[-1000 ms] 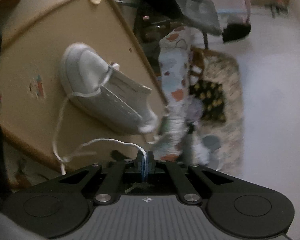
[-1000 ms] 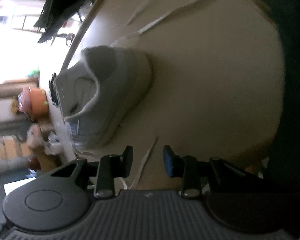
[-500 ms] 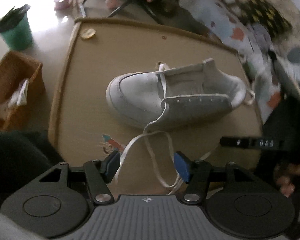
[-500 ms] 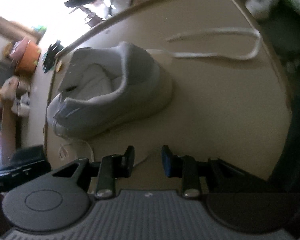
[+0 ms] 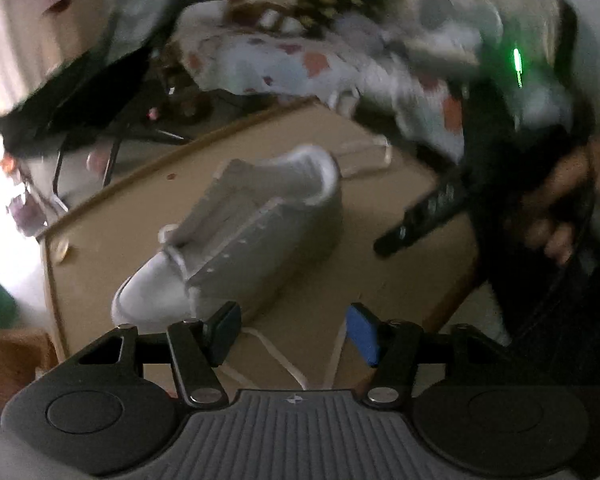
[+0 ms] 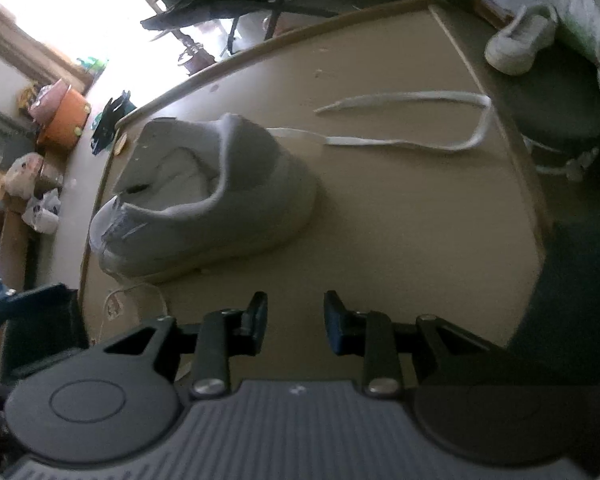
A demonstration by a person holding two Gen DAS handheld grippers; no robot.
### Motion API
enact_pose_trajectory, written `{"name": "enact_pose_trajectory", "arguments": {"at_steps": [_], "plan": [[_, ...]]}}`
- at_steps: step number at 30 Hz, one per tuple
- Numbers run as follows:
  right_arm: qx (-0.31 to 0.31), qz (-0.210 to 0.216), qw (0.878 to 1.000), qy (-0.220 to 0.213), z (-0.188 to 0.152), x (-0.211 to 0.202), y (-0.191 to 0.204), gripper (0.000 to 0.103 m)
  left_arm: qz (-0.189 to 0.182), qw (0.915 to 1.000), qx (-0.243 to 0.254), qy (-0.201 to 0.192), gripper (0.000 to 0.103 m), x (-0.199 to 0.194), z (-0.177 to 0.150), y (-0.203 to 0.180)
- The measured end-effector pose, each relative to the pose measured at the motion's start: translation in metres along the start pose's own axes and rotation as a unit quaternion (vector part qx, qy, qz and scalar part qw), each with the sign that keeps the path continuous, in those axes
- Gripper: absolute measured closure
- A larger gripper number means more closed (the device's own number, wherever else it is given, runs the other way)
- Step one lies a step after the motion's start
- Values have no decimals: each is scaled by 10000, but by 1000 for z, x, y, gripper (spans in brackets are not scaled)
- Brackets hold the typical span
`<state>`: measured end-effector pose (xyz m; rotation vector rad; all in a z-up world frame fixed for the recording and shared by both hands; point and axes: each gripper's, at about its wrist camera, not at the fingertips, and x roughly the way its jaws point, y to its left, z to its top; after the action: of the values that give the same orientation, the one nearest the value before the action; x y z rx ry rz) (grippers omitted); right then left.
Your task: Lace up shoes with both hands
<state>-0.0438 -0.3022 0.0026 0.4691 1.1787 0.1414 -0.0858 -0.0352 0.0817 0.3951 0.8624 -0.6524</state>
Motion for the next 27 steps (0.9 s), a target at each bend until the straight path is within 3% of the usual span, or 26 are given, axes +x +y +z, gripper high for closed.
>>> {"name": "enact_pose_trajectory", "arguments": {"at_steps": [4, 9, 14, 17, 27], "plan": [[172, 51, 9998, -26, -5, -2, -14, 72, -152, 9996, 242, 62, 66, 20, 6, -8], [259, 168, 9995, -58, -7, -3, -20, 72, -124, 9978, 658, -16, 67, 40, 16, -23], [281, 201, 9994, -15, -8, 0, -21, 72, -179, 9969, 764, 30, 67, 59, 18, -35], [304, 217, 9993, -12, -8, 0, -21, 72, -234, 9970, 730, 95, 83, 71, 18, -42], [292, 225, 9993, 21, -8, 3, -21, 72, -351, 9948, 903, 306, 93, 91, 9, -59]]}}
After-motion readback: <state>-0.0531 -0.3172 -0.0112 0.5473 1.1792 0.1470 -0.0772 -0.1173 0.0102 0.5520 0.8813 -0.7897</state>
